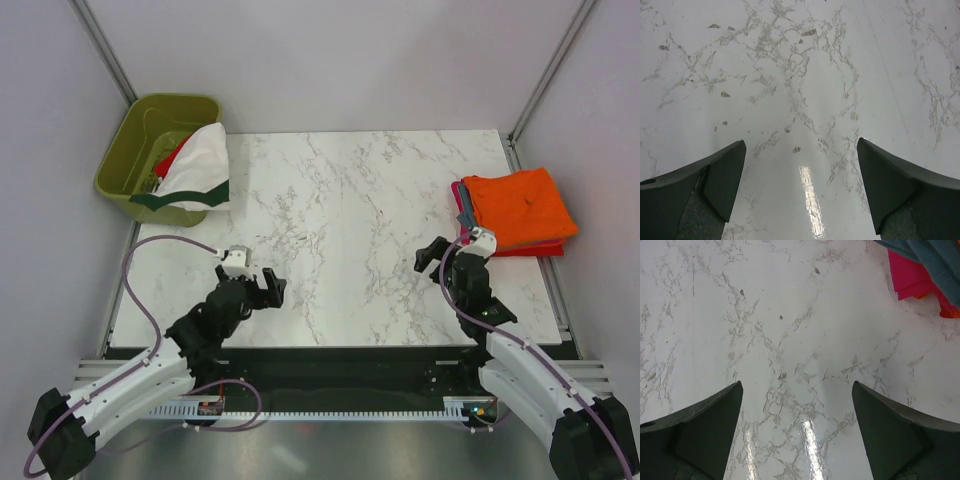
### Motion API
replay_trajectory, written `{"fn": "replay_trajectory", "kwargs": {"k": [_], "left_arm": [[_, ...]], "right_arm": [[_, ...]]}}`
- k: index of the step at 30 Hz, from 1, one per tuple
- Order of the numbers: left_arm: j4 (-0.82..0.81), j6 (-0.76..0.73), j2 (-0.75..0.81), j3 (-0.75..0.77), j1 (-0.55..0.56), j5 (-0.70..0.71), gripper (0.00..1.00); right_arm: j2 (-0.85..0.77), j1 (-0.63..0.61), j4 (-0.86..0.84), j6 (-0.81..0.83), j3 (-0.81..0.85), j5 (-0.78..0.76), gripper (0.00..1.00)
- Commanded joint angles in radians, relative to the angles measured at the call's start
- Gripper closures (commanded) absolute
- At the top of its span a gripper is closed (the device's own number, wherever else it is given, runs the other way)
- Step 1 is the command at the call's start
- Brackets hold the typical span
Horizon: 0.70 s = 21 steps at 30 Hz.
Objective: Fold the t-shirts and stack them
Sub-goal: Grab the tshirt from the pile
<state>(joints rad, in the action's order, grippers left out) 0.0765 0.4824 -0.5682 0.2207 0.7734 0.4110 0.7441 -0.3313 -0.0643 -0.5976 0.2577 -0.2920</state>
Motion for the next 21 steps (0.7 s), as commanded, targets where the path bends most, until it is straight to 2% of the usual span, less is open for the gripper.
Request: {"fn": "replay_trajectory", "kwargs": {"k": [1, 6, 10, 13, 16, 18, 21], "left_arm": [[-0.02, 0.028, -0.013, 0.034, -0.003, 0.028, 0.0], [0.002, 0.044, -0.062, 0.071, -0.002, 0.028, 0.0], [0.142, 0.111, -0.16, 0.173, -0.005, 0.095, 0.0], [0.25, 0.176, -0.219, 0.307, -0.032, 0.184, 0.0], [0.359, 0.214, -0.274, 0.484, -0.141, 0.189, 0.0], [0.402, 0.246, -0.312, 0.548, -0.268, 0.106, 0.0], [0.453, 0.259, -0.403, 0.693, -0.41, 0.078, 0.0]], "right_arm": [[-0.032, -0.005, -0.005, -0.004, 0.012, -0.036, 0.02], [-0.046, -0.003, -0.011, -0.054, -0.003, -0.055, 0.02], [-0.022, -0.003, -0.014, -0.054, 0.006, -0.044, 0.02], [-0.026, -0.003, -0.02, -0.024, 0.006, -0.015, 0.04], [-0.055, -0.005, -0.035, -0.027, -0.014, -0.022, 0.06], [-0.072, -0.003, -0.042, -0.025, -0.028, -0.029, 0.09], [-0.094, -0.005, -0.055, -0.021, -0.038, -0.015, 0.1]]}}
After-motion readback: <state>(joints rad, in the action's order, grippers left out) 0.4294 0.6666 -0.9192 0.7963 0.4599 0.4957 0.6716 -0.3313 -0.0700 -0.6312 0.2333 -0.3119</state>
